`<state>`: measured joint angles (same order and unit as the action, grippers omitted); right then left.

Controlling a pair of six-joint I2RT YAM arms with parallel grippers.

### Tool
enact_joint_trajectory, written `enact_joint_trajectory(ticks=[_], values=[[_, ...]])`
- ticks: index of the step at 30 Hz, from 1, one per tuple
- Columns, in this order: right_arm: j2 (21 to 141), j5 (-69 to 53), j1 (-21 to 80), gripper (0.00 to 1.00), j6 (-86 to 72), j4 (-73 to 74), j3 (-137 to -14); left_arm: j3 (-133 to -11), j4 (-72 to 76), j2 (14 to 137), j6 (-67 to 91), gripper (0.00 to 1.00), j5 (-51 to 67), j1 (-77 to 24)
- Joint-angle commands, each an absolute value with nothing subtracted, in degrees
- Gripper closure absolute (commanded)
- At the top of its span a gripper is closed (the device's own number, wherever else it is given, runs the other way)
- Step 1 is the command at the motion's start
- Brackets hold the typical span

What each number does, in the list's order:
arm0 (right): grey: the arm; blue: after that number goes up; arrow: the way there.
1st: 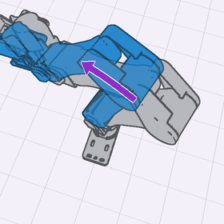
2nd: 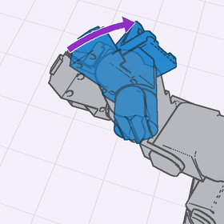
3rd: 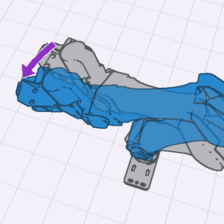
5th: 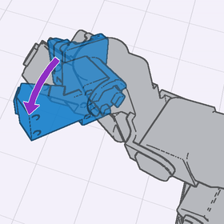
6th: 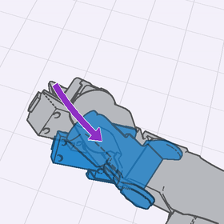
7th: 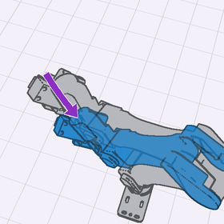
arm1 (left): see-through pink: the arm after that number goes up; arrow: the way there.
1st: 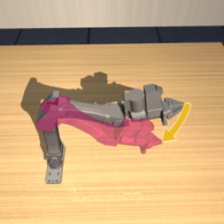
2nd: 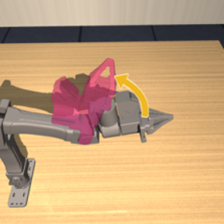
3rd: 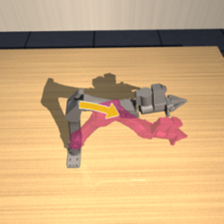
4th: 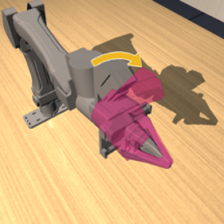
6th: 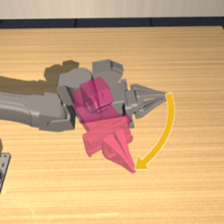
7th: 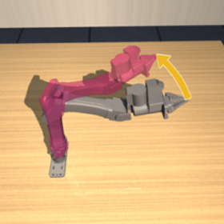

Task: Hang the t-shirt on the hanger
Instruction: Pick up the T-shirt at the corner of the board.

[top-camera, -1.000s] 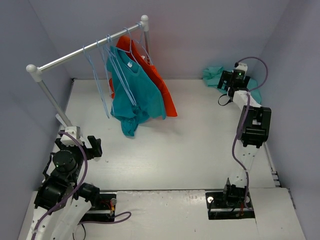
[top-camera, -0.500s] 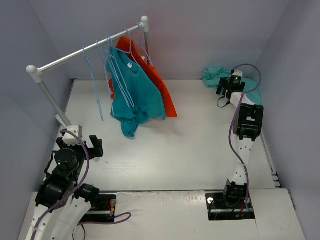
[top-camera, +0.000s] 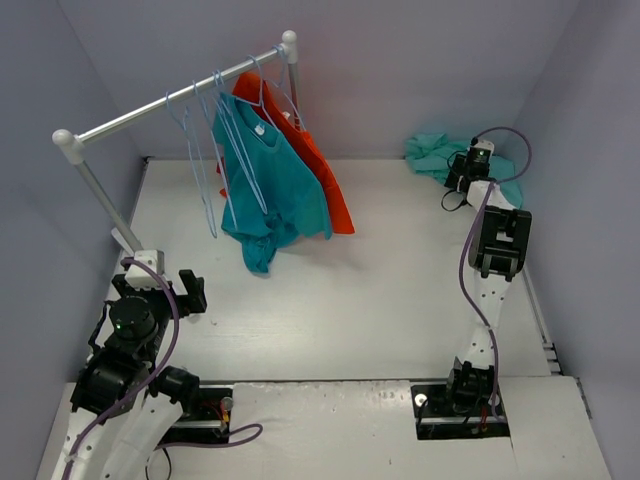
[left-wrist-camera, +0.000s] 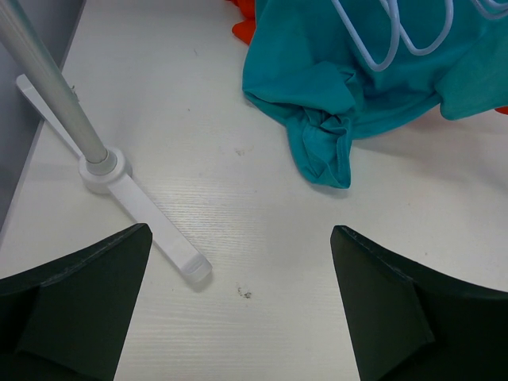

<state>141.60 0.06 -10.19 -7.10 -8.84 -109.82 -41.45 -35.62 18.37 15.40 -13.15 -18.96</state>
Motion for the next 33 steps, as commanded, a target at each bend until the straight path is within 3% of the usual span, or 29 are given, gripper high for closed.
enact_joint_trajectory(ticks=[1, 4, 5, 12, 18, 24, 33], values=[[142.19, -2.03, -11.07, 0.68, -9.57, -7.06, -110.07, -41.93, -30.94, 18.99, 14.77, 0.08, -13.62, -18.54], [141.94, -2.55, -10.99, 0.97, -8.79, -6.33, -109.34, -41.92, -30.94, 18.9, 14.77, 0.08, -13.62, -18.54], [141.04, -2.79, -10.99, 1.0, -8.54, -6.33, -108.93, -41.92, -30.86, 18.81, 14.77, 0.08, -13.62, -18.54], [128.32, -3.32, -8.86, 1.0, -5.22, -6.33, -102.15, -41.68, -30.85, 17.91, 14.68, 0.08, -13.34, -18.54], [104.03, -2.81, -5.03, 1.0, -4.63, -5.55, -89.19, -40.84, -30.04, 18.19, 16.45, 0.08, -13.12, -18.63], [81.88, -6.55, 3.43, 1.0, -7.61, 3.64, -85.65, -45.71, -30.52, 18.45, 18.38, 0.08, -11.7, -18.72], [71.46, -18.09, 16.01, 1.0, -13.27, 6.5, -89.12, -61.42, -32.26, 24.44, 17.94, 0.08, -5.26, -18.72]])
